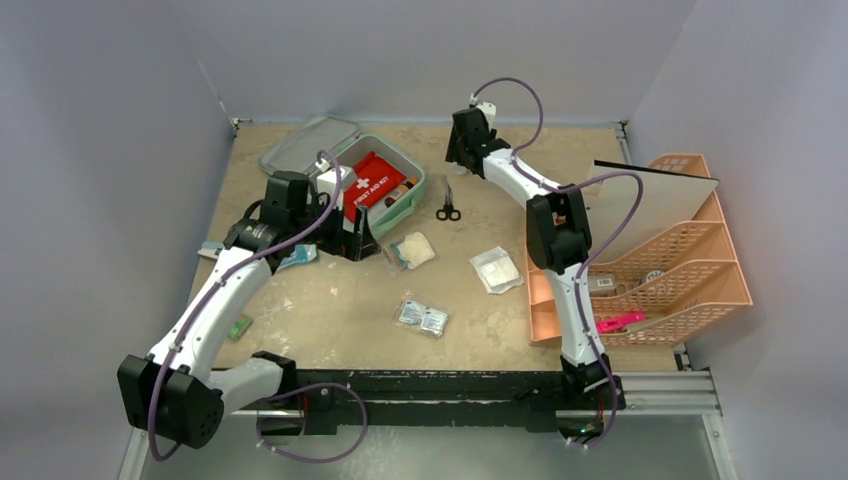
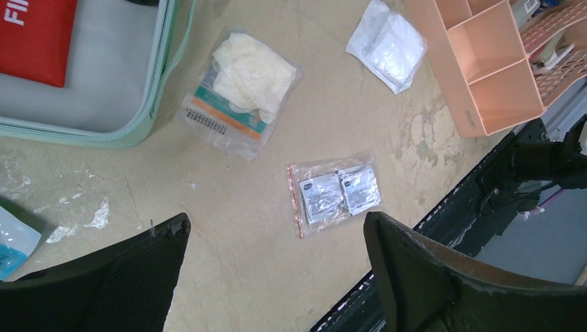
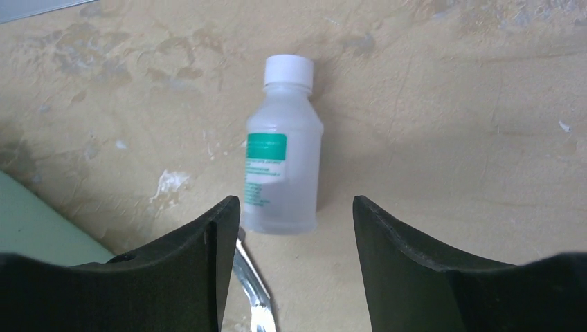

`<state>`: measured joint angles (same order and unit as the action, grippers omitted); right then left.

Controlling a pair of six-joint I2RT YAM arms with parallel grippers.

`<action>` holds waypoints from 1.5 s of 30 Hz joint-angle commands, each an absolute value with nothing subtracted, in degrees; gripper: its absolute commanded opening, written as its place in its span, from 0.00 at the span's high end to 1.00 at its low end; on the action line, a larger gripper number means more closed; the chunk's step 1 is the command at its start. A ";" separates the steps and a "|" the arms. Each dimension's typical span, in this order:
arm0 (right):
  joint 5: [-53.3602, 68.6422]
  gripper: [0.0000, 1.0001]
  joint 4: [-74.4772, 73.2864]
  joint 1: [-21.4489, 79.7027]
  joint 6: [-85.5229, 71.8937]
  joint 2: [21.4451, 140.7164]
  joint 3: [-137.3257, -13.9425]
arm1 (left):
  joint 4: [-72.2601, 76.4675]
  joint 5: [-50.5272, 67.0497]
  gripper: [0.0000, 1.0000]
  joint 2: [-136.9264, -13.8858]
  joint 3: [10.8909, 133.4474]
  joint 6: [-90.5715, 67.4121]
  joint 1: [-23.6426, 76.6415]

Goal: Organize the medicine kit
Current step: Pick up the pill bottle at the center of the board.

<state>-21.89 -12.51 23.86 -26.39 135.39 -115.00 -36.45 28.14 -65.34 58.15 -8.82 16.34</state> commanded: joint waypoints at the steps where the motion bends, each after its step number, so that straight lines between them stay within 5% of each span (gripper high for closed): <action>1: -22.53 0.37 -11.99 22.68 -26.80 136.36 -119.56 | -33.69 28.92 0.06 -62.30 57.39 -7.73 15.66; 16: -17.18 0.44 -14.50 21.18 -26.20 142.33 -124.82 | -31.97 28.85 0.11 -60.62 56.58 -9.75 11.79; 22: -16.16 0.64 -15.07 21.05 -25.61 141.82 -123.96 | -31.77 28.87 0.14 -59.98 56.35 -9.89 10.35; 32: -12.58 0.74 -10.03 21.04 -25.32 128.26 -111.82 | -29.77 25.33 0.17 -58.07 55.35 -13.44 8.43; 45: 1.15 0.76 -0.23 22.75 -33.02 100.23 -80.80 | -23.27 27.61 0.21 -55.06 54.78 -24.12 8.26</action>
